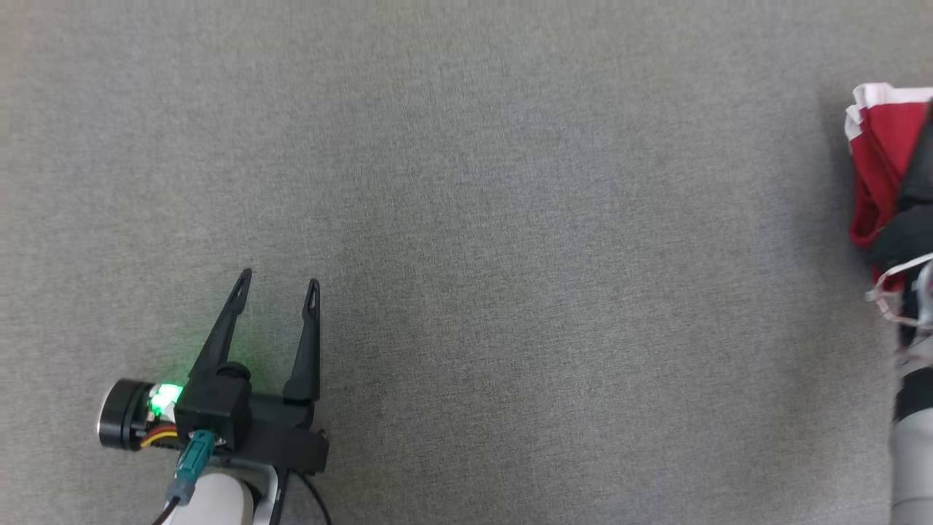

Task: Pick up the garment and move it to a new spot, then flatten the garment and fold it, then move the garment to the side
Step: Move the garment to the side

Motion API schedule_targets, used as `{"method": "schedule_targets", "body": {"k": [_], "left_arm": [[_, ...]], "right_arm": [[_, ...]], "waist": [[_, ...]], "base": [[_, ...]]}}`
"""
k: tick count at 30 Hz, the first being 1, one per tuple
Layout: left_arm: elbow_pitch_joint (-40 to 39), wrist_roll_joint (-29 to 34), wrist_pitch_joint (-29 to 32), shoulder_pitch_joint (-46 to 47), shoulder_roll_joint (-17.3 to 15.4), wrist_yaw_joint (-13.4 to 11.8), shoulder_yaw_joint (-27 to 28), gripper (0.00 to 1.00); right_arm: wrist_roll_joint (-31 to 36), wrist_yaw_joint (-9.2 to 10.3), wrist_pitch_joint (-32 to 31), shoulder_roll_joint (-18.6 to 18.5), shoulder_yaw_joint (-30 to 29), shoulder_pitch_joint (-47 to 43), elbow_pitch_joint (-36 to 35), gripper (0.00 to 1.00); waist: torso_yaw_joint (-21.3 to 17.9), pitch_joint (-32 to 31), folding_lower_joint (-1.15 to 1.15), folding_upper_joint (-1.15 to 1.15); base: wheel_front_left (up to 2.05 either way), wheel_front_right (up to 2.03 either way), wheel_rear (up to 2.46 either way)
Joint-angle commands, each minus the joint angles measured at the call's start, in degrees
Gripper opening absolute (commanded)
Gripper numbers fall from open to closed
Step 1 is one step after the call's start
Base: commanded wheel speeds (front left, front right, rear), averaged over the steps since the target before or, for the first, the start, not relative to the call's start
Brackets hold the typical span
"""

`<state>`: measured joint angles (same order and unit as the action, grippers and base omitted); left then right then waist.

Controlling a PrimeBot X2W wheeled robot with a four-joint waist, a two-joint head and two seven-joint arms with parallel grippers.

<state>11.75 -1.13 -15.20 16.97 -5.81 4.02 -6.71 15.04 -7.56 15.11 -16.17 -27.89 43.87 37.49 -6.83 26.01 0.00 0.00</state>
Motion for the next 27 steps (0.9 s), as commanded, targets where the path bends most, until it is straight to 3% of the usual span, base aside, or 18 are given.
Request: {"method": "schedule_targets", "body": {"k": [1, 14, 27], "left_arm": [[0.23, -0.21, 0.09, -1.16, -0.08, -0.32, 0.29, 1.0], [1.56, -2.04, -0.02, -5.13, 2.02, -0.82, 2.95, 1.0], [3.78, -2.83, -0.03, -11.08, 2.71, -0.82, 7.09, 1.0]], "right_arm": [[-1.01, 0.15, 0.04, 0.99, 1.51, -1.67, -1.35, 1.0], [-12.34, 0.15, 0.04, 9.64, 17.57, -15.32, -7.84, 1.0], [-15.49, 0.15, 0.04, 13.2, 24.26, -26.84, -11.07, 1.0]], "waist": [[0.29, -1.68, 0.0, 0.0], [4.79, -10.57, 0.0, 0.0], [6.12, -18.7, 0.0, 0.0]], "base": [[0.0, 0.0, 0.0], [0.0, 0.0, 0.0], [0.0, 0.0, 0.0]]}}
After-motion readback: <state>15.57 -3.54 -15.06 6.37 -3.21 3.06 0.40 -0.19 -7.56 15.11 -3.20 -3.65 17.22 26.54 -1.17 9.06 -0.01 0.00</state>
